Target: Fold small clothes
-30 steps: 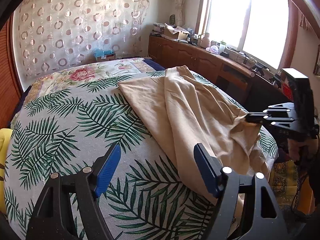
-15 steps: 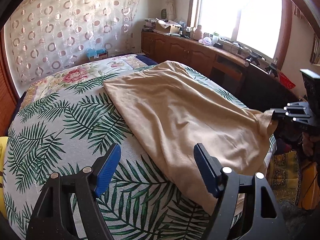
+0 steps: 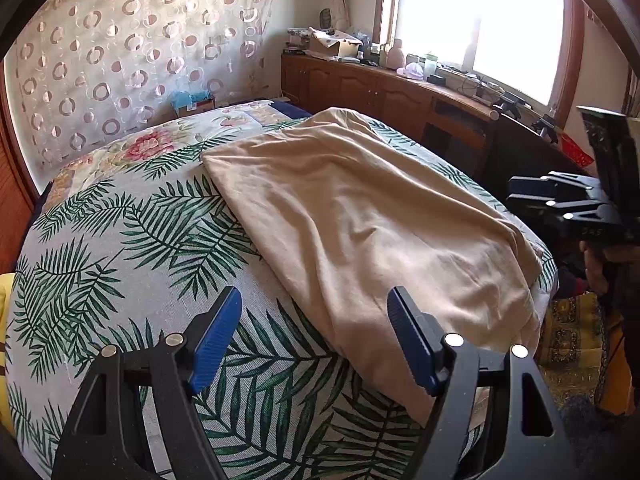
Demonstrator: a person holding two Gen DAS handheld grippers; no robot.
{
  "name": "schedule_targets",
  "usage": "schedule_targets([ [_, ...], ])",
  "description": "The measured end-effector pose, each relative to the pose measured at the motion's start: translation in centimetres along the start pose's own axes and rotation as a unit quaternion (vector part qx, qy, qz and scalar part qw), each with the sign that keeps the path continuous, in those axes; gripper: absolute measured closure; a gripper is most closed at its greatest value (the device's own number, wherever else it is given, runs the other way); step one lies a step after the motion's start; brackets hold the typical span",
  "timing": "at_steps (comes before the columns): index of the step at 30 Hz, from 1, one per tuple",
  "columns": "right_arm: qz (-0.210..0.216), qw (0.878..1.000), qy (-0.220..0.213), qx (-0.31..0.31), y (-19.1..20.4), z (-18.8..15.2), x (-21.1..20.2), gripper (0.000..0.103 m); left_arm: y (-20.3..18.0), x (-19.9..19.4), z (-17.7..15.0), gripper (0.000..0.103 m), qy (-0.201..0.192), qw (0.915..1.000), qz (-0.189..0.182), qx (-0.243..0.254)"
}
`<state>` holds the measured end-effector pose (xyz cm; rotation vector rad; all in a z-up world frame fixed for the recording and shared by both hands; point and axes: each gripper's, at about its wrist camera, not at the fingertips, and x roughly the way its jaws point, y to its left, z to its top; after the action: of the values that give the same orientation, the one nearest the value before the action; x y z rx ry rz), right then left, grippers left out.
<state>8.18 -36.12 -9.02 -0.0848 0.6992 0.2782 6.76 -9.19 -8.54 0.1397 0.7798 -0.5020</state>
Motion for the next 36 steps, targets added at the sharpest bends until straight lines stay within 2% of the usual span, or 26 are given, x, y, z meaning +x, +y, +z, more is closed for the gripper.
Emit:
schedule_targets([
  [8,0.007,0.998,0.056,0.017,-0.7,-1.7,2.8,0.049,-0.8,0.6,-2.0,0.027,0.028,0.9989,-0.035,-0.014],
  [14,0.016,0.998,0.060,0.034,-0.8,-1.6,2.4,0.048,-1.2,0.4,-2.8,0.028,0.044,0.9970,-0.059,-0.022],
  [16,0.028,0.997,0.057,0.034,-0.5,-1.6,1.9,0.047,-1.3,0.4,-3.2,0.032,0.053,0.9950,-0.078,-0.031],
  [18,0.020,0.998,0.061,0.011,0.2,-1.7,2.5,0.047,-1.4,0.6,-3.7,0.037,0.065,0.9922,-0.098,-0.038],
  [20,0.025,0.998,0.064,0.001,0.7,-1.8,2.7,0.047,-1.4,0.6,-3.9,0.044,0.065,0.9924,-0.098,-0.037],
  [23,0.023,0.998,0.064,-0.002,0.8,-2.0,2.6,0.048,-1.3,0.5,-3.8,0.048,0.066,0.9915,-0.104,-0.042],
  [25,0.015,0.998,0.068,-0.001,0.8,-2.0,2.4,0.048,-1.5,0.5,-3.8,0.049,0.069,0.9912,-0.106,-0.040],
  [27,-0.010,0.998,0.069,-0.004,0.5,-2.0,2.2,0.047,-1.7,0.5,-3.7,0.052,0.071,0.9907,-0.110,-0.036],
  [29,-0.013,0.997,0.071,-0.002,0.5,-2.0,2.0,0.045,-1.9,0.6,-3.7,0.053,0.072,0.9897,-0.119,-0.033],
  [31,-0.011,0.997,0.072,0.001,0.6,-2.2,2.0,0.045,-2.3,0.7,-3.6,0.062,0.077,0.9874,-0.135,-0.030],
  [32,-0.010,0.997,0.072,0.000,0.7,-2.3,1.9,0.045,-2.4,0.8,-3.7,0.072,0.079,0.9863,-0.142,-0.030],
  [33,-0.008,0.998,0.069,0.000,0.8,-2.3,1.9,0.045,-2.4,0.9,-3.7,0.088,0.079,0.9857,-0.147,-0.029],
  [34,0.000,0.998,0.064,0.000,0.9,-2.3,2.0,0.044,-2.5,1.0,-3.6,0.093,0.077,0.9857,-0.148,-0.027],
  [36,0.012,0.998,0.056,-0.022,1.8,-2.5,2.0,0.051,-2.4,0.6,-3.2,0.096,0.067,0.9852,-0.155,-0.029],
])
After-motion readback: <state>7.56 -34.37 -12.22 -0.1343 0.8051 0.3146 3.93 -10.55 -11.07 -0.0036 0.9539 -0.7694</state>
